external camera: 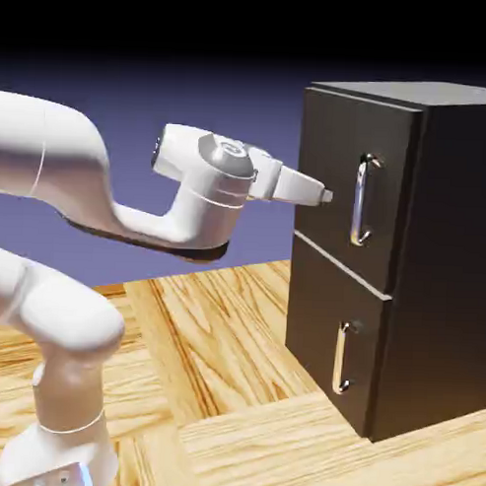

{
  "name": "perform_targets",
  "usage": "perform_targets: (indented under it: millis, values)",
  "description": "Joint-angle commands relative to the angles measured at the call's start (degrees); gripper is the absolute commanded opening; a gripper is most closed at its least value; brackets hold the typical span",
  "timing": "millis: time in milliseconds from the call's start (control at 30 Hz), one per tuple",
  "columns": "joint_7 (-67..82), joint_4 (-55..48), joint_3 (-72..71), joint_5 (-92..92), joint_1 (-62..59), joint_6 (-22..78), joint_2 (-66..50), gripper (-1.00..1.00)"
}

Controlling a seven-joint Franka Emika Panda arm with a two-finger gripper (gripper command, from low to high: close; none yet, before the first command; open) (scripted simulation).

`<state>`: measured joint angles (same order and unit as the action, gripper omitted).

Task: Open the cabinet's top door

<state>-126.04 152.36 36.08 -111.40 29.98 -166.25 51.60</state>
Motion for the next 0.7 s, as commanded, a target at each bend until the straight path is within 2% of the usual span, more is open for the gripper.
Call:
perform_targets:
  millis: [0, 667]
  values:
    - [-1.87, -0.19, 0.81, -2.50, 0.66, 0.17, 0.42, 0.00]
    - [-38.34, -3.96, 16.55, -51.10, 13.44, 3.56, 8.69, 0.00]
